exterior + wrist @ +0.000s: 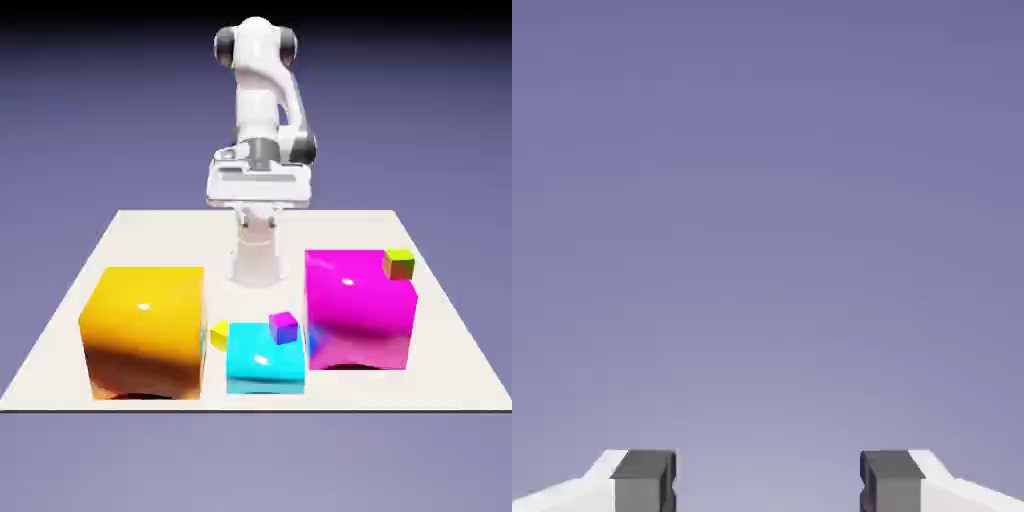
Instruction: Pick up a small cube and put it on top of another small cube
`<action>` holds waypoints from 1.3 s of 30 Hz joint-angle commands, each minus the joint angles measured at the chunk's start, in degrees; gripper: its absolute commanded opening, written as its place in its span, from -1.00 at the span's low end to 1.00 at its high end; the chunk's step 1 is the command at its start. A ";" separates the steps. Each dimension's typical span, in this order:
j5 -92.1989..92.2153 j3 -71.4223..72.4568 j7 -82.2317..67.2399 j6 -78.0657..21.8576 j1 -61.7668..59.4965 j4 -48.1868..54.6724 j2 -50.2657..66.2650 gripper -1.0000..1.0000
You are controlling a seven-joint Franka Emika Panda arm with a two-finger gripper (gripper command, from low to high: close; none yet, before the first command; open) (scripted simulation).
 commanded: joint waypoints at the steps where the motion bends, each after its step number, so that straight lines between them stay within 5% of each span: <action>1: -0.80 -2.08 -2.10 -0.75 -0.34 0.55 0.08 0.00; 39: -42.48 -63.57 -95.37 -24.91 13.98 7.85 -7.81 0.00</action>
